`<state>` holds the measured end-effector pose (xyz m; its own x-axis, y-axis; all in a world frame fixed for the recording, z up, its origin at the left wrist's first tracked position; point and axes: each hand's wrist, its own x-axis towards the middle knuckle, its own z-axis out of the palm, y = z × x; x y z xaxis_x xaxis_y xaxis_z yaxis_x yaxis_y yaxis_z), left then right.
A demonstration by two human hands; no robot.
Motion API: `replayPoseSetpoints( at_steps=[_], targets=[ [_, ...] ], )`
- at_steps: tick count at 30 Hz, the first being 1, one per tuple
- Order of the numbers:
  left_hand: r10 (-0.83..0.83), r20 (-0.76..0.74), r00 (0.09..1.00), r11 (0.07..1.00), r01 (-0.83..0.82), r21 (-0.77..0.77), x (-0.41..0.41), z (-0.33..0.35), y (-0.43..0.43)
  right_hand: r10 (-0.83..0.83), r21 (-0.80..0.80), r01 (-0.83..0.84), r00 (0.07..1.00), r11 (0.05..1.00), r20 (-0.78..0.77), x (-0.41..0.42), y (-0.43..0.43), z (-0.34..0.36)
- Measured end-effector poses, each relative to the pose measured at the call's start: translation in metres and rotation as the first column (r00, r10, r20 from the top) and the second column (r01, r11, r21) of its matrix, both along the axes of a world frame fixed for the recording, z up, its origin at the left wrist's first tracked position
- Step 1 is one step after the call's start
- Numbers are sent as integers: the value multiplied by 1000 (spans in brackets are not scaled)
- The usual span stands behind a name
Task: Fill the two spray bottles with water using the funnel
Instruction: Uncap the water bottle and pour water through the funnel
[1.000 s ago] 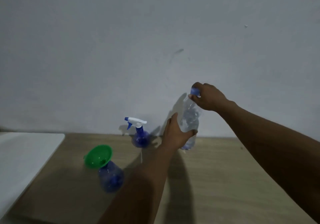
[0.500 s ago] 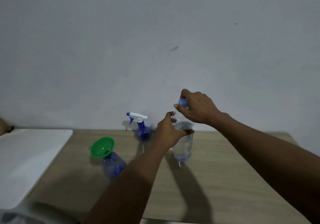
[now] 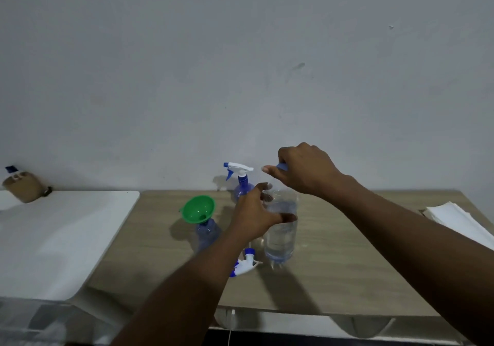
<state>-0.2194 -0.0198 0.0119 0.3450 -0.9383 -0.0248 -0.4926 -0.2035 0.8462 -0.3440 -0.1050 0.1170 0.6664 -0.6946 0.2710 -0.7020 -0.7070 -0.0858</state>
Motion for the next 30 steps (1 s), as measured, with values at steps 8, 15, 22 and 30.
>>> replayPoseSetpoints(
  at_steps=[8, 15, 22, 30],
  targets=[
    [-94, 1, 996, 995, 94, 17, 9, -6, -5, 231, 304, -162, 950, 939, -208, -7, 7, 34],
    [-164, 83, 983, 985, 158, 69, 15, -4, -12, 4, 66, 16, 957, 998, -291, 2, 14, 40],
    [-214, 129, 968, 976, 205, 78, 19, -2, -14, 28, 187, 35, 946, 982, -323, 4, 14, 45],
    [-279, 97, 955, 959, 271, 84, 27, -4, -18, 121, 255, -53, 959, 965, -257, 5, 16, 46]
  ],
)
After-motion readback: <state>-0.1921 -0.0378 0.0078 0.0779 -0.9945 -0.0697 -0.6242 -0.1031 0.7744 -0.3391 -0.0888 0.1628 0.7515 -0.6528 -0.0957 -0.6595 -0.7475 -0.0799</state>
